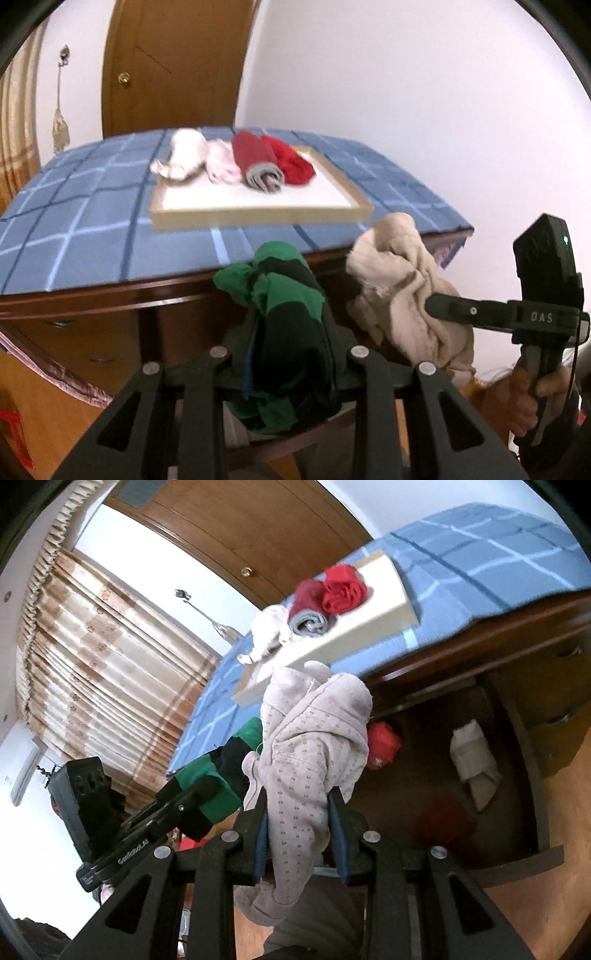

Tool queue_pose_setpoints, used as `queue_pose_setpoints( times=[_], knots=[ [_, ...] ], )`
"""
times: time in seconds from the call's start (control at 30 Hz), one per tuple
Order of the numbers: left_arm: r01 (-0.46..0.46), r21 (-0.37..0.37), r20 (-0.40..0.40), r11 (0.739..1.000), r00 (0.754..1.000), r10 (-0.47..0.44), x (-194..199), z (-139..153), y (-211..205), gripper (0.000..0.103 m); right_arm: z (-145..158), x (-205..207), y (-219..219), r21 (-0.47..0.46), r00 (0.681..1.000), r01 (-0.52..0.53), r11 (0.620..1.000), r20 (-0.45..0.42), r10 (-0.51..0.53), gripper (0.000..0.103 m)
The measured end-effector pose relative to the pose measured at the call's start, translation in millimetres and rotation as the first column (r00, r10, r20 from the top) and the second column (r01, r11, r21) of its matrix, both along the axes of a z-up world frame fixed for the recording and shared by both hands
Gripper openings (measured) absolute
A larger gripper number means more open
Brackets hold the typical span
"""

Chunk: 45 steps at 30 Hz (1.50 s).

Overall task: Take underwear out of drawer
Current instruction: 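Lift both pieces up out of the drawer toward the wooden tray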

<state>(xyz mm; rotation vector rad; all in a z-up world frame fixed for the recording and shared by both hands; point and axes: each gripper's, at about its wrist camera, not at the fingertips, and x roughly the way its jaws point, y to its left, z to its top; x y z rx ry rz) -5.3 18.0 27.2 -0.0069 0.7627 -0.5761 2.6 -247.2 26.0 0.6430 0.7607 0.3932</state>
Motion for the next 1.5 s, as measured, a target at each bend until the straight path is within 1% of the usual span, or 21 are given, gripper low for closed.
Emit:
queue_pose_setpoints(
  times=[0.13,0.5,0.67,0.77,0.83,0.93,1.0,1.1,1.17,1.2,1.23,1.27,1.3,1.37,1.43,1.5],
  knots=[
    [-0.026,-0.036,0.036,0.999,0.999,0.027,6,12,8,0.027,17,2,3,-0.007,0.999,-0.003,1.0,0.042,0.003,0.031],
    [-0.077,-0.083,0.107,0.994,0.991,0.085,23,39,22,0.027,47,24,17,-0.036,0.993,-0.028,0.999,0.118,0.032,0.031],
    [-0.09,-0.09,0.157,0.992,0.982,0.103,35,56,25,0.027,62,38,25,-0.057,0.987,-0.035,0.998,0.154,0.043,0.031],
    [-0.091,-0.096,0.204,0.991,0.973,0.109,44,67,24,0.027,68,48,29,-0.068,0.984,-0.033,0.997,0.173,0.045,0.031],
    [-0.086,-0.082,0.227,0.993,0.969,0.103,51,74,21,0.027,72,57,32,-0.074,0.982,-0.033,0.997,0.182,0.046,0.031],
    [-0.112,-0.028,0.225,0.993,0.967,0.115,60,76,17,0.026,72,73,33,-0.07,0.984,-0.028,0.997,0.173,0.04,0.031],
    [-0.091,0.009,0.206,0.996,0.975,0.088,62,70,17,0.026,70,77,33,-0.059,0.986,-0.028,0.998,0.165,0.037,0.031],
    [-0.074,0.094,0.155,0.993,0.986,0.059,57,50,19,0.027,65,77,34,-0.074,0.986,-0.034,0.997,0.163,0.046,0.031],
    [-0.004,0.159,0.061,0.987,0.998,-0.006,52,24,21,0.036,60,74,31,-0.075,0.988,-0.034,0.997,0.151,0.045,0.031],
    [0.046,0.187,0.011,0.981,0.999,-0.049,47,7,22,0.039,57,72,29,-0.072,0.988,-0.037,0.997,0.144,0.047,0.031],
    [0.081,0.217,-0.03,0.973,0.997,-0.077,44,-7,22,0.043,55,70,28,-0.073,0.989,-0.038,0.997,0.139,0.048,0.031],
    [0.112,0.252,-0.077,0.961,0.992,-0.096,42,-23,21,0.044,51,67,26,-0.078,0.99,-0.038,0.996,0.13,0.048,0.031],
    [0.131,0.278,-0.12,0.952,0.988,-0.101,42,-37,21,0.044,47,65,25,-0.081,0.992,-0.039,0.996,0.119,0.048,0.031],
    [0.159,0.338,-0.225,0.928,0.971,-0.084,47,-73,17,0.044,37,61,21,-0.074,0.994,-0.041,0.996,0.093,0.048,0.031],
    [0.19,0.349,-0.31,0.918,0.947,-0.078,55,-99,10,0.044,28,59,19,-0.062,0.997,-0.039,0.997,0.07,0.043,0.031],
    [0.205,0.362,-0.352,0.909,0.933,-0.07,60,-115,4,0.044,22,58,16,-0.048,0.998,-0.028,0.998,0.059,0.031,0.031]
  ],
)
